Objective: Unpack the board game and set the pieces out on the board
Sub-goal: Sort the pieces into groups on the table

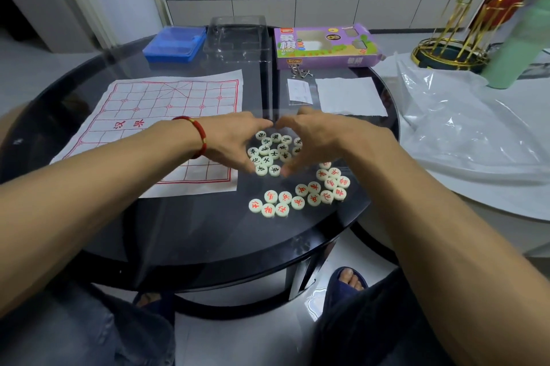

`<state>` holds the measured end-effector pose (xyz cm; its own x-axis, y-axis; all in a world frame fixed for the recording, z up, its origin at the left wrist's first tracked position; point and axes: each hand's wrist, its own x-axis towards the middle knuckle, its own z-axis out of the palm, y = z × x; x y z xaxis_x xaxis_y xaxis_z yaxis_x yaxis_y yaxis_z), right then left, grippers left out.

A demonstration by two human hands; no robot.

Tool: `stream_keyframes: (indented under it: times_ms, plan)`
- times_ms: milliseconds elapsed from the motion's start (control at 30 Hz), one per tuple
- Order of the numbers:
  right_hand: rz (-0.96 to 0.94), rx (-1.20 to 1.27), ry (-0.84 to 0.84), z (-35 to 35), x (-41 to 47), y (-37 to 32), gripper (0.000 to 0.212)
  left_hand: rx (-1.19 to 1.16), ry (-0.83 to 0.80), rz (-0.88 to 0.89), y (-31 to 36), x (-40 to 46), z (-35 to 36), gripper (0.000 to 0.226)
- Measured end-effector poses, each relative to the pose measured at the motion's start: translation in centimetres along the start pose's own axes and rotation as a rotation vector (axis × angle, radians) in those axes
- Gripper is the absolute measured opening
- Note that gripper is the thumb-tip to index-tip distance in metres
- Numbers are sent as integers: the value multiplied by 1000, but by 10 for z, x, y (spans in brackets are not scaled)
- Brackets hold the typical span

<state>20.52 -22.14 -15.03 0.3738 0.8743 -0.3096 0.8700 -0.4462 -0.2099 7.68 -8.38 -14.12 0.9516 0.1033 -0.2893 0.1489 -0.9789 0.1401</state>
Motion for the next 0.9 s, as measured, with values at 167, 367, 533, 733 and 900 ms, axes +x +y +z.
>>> stream_keyframes:
  times_ms: [167,367,533,733,900]
  plan:
    - [24,-4,8,3,1,0,99,10,2,0,-3,19,6,74]
    - [3,9,31,5,4,-5,94,6,69,-31,-4,29,4,81]
    - [22,85,105,7,14,-3,84,-54,101,-54,-6,36,3,81]
    - [52,163,140,1,13,5,79,-132,156,-80,-15,31,4,69]
    - [45,99,122,1,3,10,81,-70,145,-79,-13,8,5,88]
